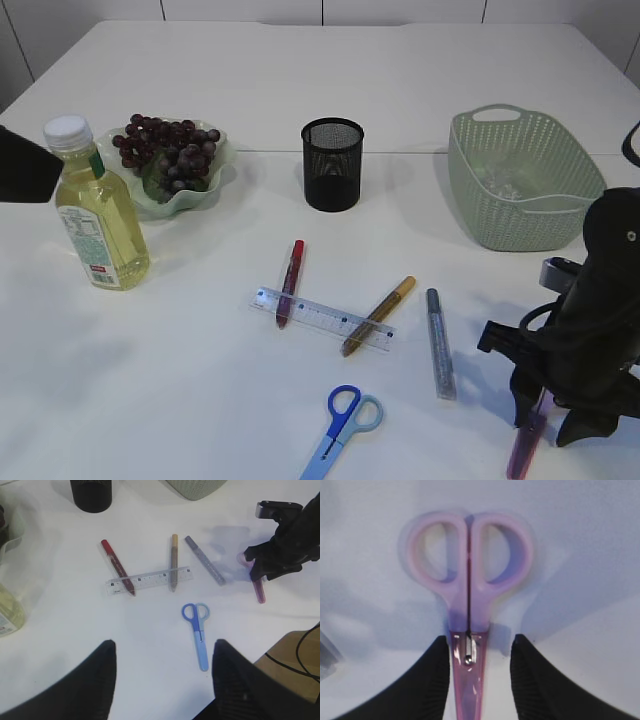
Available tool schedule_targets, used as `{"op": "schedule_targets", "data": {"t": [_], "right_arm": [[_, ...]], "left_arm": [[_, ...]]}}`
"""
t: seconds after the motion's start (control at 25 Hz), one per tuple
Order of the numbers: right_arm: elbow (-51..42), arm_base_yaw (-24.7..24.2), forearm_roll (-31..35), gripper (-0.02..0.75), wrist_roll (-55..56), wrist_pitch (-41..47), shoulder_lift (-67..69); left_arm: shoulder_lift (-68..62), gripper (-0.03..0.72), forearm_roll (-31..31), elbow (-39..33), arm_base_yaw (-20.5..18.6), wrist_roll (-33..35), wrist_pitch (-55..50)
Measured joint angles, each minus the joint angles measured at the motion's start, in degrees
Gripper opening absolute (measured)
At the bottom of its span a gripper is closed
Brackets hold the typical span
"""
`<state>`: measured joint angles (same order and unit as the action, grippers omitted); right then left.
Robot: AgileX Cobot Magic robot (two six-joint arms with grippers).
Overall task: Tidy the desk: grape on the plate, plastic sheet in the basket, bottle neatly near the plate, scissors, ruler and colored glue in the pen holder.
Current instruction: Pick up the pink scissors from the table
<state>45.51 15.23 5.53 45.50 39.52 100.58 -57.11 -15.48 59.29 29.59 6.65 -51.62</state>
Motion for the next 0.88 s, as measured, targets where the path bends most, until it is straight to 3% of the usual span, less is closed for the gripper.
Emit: {"op": "schedule_targets", "data": {"t": [0.88], "right_arm": [[0.0, 0.0, 2.6, 0.333, -0.2, 0.8, 0.0]], "left_arm": [[0.0, 0.44, 0.0, 0.0, 0.0, 0.0, 0.0]]}}
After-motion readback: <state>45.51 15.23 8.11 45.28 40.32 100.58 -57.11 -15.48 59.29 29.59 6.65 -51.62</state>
